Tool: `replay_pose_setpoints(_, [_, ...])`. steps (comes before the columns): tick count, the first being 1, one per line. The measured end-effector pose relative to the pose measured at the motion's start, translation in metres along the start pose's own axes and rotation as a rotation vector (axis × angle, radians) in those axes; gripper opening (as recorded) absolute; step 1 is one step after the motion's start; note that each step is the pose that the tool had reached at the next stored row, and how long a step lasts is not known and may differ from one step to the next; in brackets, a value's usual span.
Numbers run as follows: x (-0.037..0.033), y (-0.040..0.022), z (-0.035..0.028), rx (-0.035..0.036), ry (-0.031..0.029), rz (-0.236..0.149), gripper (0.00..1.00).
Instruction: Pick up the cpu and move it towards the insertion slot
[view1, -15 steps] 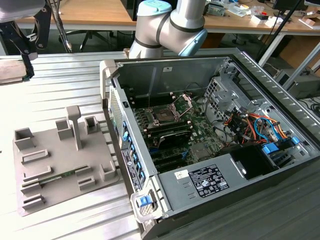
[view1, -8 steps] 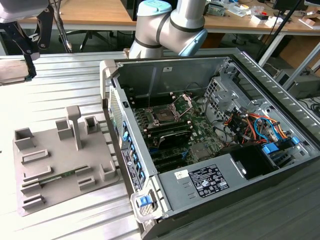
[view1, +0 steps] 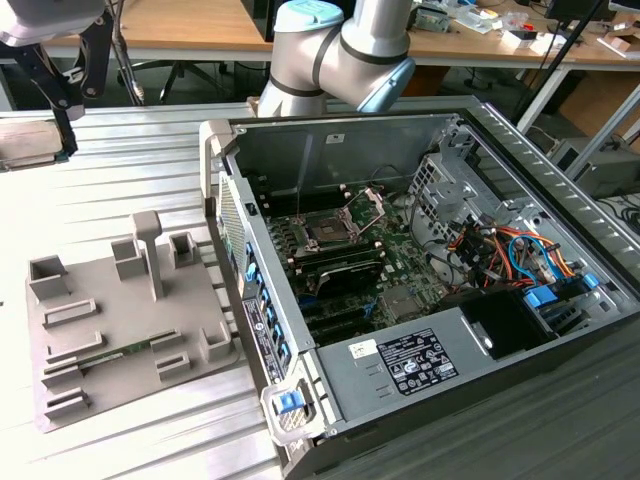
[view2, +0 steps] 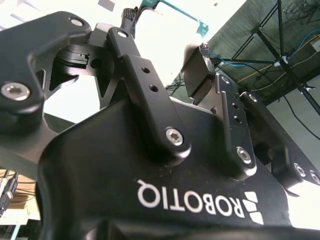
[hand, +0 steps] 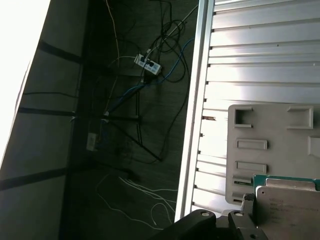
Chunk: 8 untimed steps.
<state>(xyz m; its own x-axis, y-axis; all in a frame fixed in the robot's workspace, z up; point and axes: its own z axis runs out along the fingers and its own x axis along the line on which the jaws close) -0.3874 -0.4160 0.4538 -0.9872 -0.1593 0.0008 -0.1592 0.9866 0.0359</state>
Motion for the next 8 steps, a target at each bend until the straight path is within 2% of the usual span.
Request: replay_pose_setpoints(8, [-0.0084, -0.0014, 0.0005, 0.0000, 0.0001, 0.000, 0.55])
